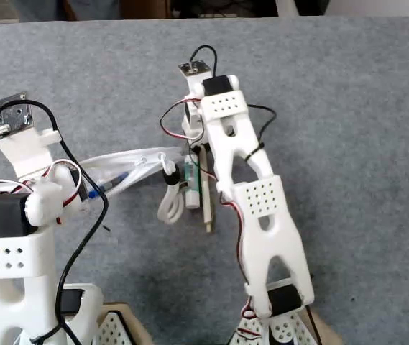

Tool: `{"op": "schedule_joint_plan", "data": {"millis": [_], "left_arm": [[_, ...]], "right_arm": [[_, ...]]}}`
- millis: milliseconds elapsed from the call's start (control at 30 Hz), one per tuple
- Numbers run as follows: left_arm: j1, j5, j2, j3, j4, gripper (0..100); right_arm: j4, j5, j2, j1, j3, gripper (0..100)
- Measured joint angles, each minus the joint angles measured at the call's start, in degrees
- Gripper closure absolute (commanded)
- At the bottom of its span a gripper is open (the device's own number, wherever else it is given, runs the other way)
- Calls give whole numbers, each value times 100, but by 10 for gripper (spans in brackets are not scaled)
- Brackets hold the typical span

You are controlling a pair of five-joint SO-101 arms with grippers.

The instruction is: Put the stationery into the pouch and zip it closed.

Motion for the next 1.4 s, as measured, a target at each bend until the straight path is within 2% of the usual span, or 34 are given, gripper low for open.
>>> {"op": "schedule_joint_plan", "data": {"millis": [367, 500, 800, 1100, 1400], "left_arm": [[0, 0, 0, 0, 0, 972], [0, 0, 0, 0, 0, 972], [0, 0, 0, 0, 0, 972], [0, 0, 0, 0, 0, 972], [0, 0, 0, 0, 0, 972]], "right_arm": [[501, 18, 88, 141, -1952, 986], [501, 18, 88, 255, -2154, 986], [501, 18, -378, 281, -2198, 986], [510, 18, -1679, 281, -2207, 986], [527, 18, -3253, 281, -1055, 986]]}}
